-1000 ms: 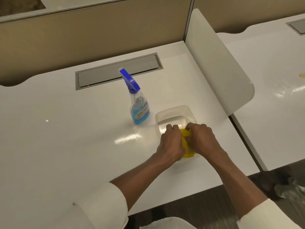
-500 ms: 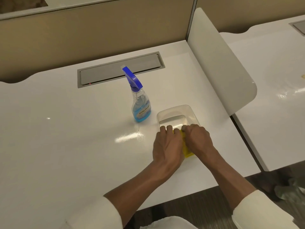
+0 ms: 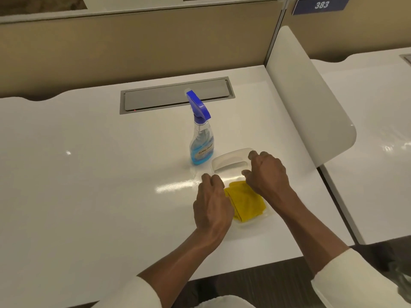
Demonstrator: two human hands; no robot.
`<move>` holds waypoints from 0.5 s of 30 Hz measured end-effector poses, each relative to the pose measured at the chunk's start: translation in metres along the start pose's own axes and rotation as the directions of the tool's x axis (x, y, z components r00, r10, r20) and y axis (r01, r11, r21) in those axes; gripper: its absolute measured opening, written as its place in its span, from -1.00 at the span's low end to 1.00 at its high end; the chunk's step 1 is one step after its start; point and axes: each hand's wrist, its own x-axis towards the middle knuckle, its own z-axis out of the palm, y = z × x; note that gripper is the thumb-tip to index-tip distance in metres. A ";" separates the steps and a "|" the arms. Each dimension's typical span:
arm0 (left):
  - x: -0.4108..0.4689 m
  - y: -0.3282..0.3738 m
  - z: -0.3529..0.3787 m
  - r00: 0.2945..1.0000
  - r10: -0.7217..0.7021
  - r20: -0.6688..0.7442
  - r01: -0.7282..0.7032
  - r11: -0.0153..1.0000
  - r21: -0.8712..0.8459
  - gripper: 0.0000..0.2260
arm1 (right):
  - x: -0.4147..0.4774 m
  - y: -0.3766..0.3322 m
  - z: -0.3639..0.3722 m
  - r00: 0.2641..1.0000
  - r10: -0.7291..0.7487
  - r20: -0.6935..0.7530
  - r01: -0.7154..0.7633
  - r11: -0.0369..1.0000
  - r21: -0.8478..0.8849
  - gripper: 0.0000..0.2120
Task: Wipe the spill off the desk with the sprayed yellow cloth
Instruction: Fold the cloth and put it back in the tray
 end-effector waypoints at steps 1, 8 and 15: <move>0.001 -0.002 0.001 0.999 -0.031 -0.006 0.031 0.999 -0.039 -0.55 | 0.000 0.001 0.001 1.000 0.000 -0.011 0.000 1.000 -0.005 -0.55; 0.013 -0.003 0.004 0.988 -0.153 0.012 0.151 0.963 -0.223 -0.63 | 0.001 0.011 0.002 0.999 0.038 -0.030 -0.038 0.999 0.008 -0.59; 0.020 0.000 0.001 0.983 -0.182 0.006 0.178 0.951 -0.251 -0.68 | 0.007 0.017 0.001 0.998 0.050 -0.030 -0.049 0.998 0.041 -0.60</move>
